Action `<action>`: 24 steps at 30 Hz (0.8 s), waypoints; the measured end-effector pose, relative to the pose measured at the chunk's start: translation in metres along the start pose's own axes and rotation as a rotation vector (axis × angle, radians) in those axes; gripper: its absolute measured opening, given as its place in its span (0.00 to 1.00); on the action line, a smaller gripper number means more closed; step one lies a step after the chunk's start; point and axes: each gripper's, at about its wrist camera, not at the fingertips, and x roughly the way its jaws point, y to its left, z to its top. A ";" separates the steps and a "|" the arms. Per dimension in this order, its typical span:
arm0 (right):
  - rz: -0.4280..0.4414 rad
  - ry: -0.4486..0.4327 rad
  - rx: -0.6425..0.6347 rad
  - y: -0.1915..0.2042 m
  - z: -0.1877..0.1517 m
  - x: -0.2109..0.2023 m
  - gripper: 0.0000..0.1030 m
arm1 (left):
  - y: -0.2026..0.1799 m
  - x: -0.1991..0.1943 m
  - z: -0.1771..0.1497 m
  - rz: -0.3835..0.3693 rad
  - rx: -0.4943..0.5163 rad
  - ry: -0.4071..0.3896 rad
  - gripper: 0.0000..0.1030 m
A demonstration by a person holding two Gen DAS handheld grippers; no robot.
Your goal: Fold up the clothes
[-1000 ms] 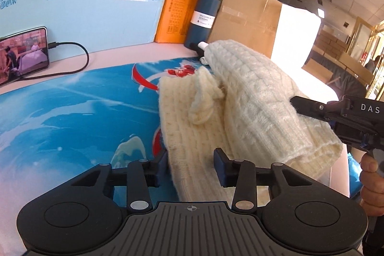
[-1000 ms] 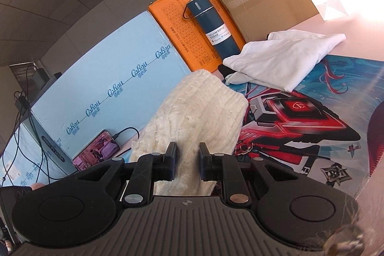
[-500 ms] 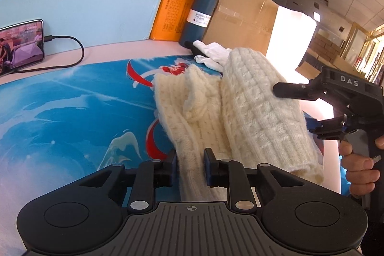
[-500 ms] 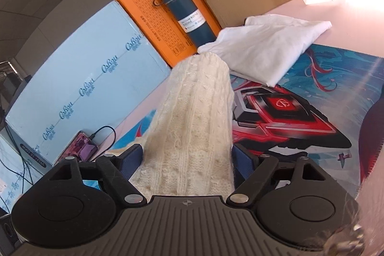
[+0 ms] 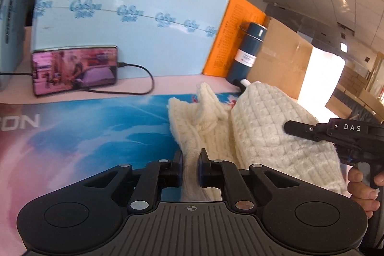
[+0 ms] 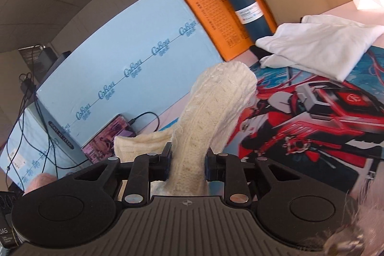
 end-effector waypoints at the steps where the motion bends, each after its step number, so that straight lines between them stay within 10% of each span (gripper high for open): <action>1: 0.024 0.019 -0.010 0.007 -0.002 0.007 0.21 | 0.009 -0.007 -0.001 0.026 -0.009 -0.013 0.11; 7: -0.007 0.121 -0.026 0.023 -0.011 0.039 0.26 | 0.049 -0.020 -0.008 0.098 -0.143 -0.004 0.13; 12: -0.236 -0.028 -0.177 0.044 -0.010 0.021 0.49 | 0.049 -0.016 -0.009 0.111 -0.167 0.007 0.16; 15: -0.229 -0.090 -0.273 0.061 -0.011 0.009 0.63 | 0.051 -0.018 -0.013 0.111 -0.180 0.006 0.17; 19: -0.069 0.069 -0.369 0.095 -0.025 0.029 0.72 | 0.051 -0.018 -0.014 0.110 -0.196 0.005 0.18; 24: -0.139 0.204 -0.442 0.123 -0.049 0.060 0.72 | 0.052 -0.018 -0.015 0.108 -0.196 0.005 0.18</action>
